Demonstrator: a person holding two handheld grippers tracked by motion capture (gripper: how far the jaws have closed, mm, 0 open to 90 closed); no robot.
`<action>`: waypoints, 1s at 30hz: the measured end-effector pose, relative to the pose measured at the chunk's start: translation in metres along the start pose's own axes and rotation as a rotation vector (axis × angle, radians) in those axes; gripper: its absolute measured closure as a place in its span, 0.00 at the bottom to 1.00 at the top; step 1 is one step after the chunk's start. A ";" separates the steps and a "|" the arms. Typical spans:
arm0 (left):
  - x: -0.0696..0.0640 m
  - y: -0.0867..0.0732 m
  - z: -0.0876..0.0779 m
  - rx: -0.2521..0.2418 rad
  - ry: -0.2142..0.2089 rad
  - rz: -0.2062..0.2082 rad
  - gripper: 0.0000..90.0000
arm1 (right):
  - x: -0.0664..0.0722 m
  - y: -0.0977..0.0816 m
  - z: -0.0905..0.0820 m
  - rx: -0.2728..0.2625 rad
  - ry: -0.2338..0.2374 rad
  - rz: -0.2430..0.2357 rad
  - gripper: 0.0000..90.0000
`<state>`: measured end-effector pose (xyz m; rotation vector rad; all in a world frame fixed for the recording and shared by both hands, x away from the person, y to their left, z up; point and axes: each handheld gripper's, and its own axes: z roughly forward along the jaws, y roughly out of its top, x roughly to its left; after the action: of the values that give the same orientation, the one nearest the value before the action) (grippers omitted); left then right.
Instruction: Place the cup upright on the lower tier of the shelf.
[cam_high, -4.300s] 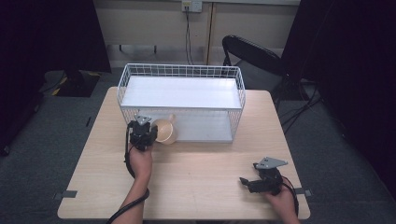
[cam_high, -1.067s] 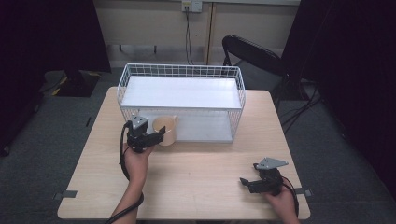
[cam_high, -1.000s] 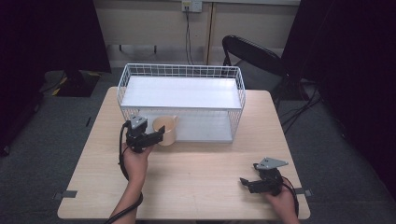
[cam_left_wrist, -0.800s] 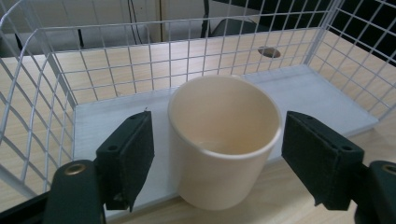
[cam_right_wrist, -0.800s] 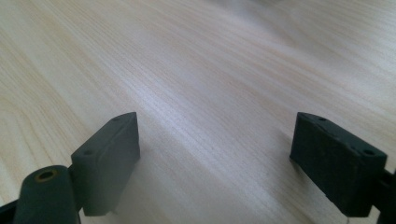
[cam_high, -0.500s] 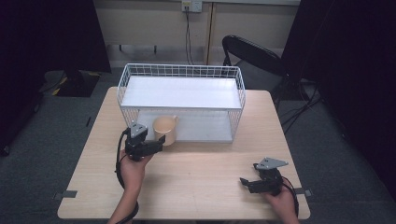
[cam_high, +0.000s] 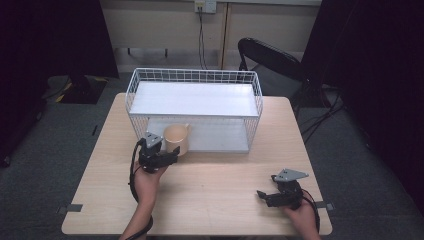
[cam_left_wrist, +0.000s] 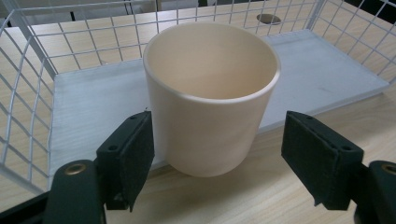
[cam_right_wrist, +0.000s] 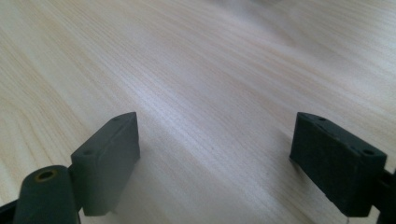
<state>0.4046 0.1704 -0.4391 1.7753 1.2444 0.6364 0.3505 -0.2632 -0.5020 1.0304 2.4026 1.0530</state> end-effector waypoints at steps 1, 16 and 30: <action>0.000 0.000 0.001 0.001 0.003 0.000 0.29 | 0.000 0.000 0.000 0.000 0.000 0.000 0.17; -0.003 0.002 0.008 -0.001 0.015 -0.002 0.34 | 0.000 0.000 0.000 0.000 0.000 0.000 0.17; -0.001 0.001 0.015 0.015 0.028 -0.017 0.39 | 0.000 0.000 0.000 0.000 0.000 0.000 0.17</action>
<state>0.4162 0.1642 -0.4460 1.7715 1.2851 0.6454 0.3505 -0.2632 -0.5020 1.0301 2.4027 1.0525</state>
